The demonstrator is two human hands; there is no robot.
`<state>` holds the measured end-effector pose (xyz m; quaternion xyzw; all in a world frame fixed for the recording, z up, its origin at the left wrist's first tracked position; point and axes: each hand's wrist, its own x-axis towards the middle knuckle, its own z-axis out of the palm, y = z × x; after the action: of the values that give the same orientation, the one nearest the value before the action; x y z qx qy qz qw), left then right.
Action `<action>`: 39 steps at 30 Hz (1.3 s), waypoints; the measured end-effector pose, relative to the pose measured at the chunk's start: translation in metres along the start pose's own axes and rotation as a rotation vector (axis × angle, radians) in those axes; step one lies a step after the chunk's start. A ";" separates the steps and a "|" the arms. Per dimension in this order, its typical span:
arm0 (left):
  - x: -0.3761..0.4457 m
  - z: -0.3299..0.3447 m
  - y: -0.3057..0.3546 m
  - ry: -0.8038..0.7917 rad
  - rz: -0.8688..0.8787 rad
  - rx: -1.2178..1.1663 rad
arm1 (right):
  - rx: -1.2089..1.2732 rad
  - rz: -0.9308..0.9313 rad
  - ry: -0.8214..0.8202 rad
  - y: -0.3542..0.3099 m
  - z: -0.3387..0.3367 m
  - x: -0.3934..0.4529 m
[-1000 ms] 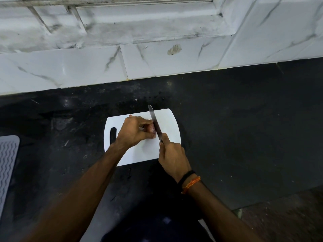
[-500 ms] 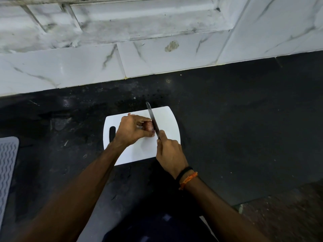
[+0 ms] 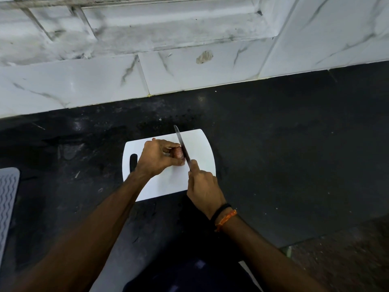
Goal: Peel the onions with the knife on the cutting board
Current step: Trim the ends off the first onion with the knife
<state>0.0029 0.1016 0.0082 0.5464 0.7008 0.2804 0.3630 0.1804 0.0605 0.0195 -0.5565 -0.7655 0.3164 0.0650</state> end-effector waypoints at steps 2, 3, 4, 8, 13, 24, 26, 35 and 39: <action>0.000 0.000 0.002 -0.004 -0.002 -0.002 | -0.014 0.006 0.012 -0.001 0.000 0.007; 0.000 0.000 0.002 -0.005 -0.002 -0.003 | -0.014 0.009 0.011 -0.001 0.001 0.007; 0.000 0.000 0.003 -0.004 -0.005 -0.008 | -0.010 0.010 0.006 -0.001 0.001 0.005; -0.002 0.000 0.004 -0.006 -0.025 -0.021 | 0.021 0.010 0.006 0.001 0.002 -0.003; -0.004 0.000 0.007 0.001 -0.038 -0.030 | 0.012 0.014 0.038 0.001 0.006 0.006; -0.005 -0.003 0.009 -0.001 -0.073 -0.013 | -0.026 0.031 0.023 0.008 0.023 -0.009; -0.004 -0.004 0.006 0.000 -0.073 -0.009 | -0.050 0.013 0.029 0.012 0.027 -0.028; -0.007 0.004 0.012 -0.019 -0.028 0.083 | -0.050 0.041 0.026 0.034 0.037 -0.036; -0.012 0.004 0.012 0.004 -0.015 0.094 | -0.044 0.048 0.022 0.032 0.036 -0.035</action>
<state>0.0148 0.0933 0.0179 0.5570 0.7180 0.2454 0.3376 0.2031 0.0204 -0.0178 -0.5793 -0.7580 0.2948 0.0538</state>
